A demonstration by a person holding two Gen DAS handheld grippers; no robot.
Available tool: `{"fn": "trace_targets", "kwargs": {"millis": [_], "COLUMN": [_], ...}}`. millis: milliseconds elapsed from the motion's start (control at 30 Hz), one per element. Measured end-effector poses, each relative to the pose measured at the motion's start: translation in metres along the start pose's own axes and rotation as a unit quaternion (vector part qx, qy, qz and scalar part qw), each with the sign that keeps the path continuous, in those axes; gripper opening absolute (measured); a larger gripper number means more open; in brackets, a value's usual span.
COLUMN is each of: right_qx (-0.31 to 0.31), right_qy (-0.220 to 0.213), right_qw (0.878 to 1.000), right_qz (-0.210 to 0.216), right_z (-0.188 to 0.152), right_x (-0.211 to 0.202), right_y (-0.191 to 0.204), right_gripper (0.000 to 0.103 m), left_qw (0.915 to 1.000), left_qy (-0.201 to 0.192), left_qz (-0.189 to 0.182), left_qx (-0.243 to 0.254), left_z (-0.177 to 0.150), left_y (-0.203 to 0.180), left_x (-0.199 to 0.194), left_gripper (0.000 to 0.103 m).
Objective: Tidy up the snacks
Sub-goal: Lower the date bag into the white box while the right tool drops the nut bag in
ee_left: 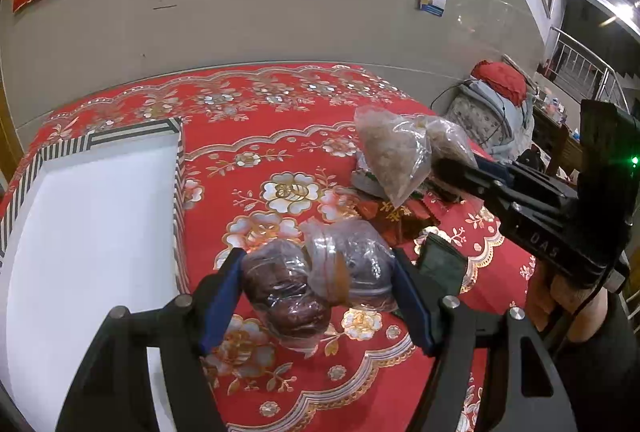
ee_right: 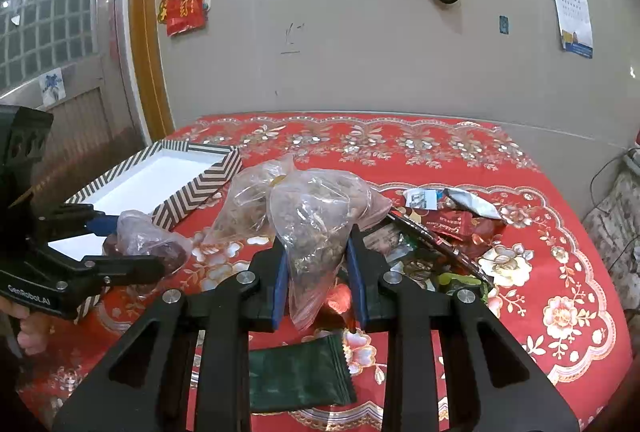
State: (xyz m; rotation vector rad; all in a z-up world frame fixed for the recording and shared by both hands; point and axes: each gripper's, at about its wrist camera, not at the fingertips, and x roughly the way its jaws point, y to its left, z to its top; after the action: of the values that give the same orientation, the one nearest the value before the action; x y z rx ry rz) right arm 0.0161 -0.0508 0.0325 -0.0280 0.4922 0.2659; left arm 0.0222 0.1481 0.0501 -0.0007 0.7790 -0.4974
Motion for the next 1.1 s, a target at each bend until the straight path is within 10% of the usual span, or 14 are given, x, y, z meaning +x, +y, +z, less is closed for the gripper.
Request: {"fn": "trace_targets", "kwargs": {"millis": [467, 733, 1100], "right_qx": [0.001, -0.004, -0.025], "right_qy": [-0.014, -0.009, 0.034], "right_qw": [1.000, 0.997, 0.994], "right_qz": [0.005, 0.078, 0.106], "right_z": [0.009, 0.039, 0.052], "right_x": [0.000, 0.016, 0.085], "right_y": [0.006, 0.077, 0.162], "right_gripper": [0.025, 0.025, 0.025], "left_qw": [0.9971, 0.9759, 0.9671], "left_qy": [-0.061, -0.098, -0.033], "left_qz": [0.003, 0.130, 0.202], "left_qx": [-0.046, -0.146, -0.150], "left_z": [0.016, 0.017, 0.008], "left_y": [0.032, 0.126, 0.157], "left_x": [-0.038, -0.077, -0.052], "left_gripper": [0.073, 0.073, 0.073]}}
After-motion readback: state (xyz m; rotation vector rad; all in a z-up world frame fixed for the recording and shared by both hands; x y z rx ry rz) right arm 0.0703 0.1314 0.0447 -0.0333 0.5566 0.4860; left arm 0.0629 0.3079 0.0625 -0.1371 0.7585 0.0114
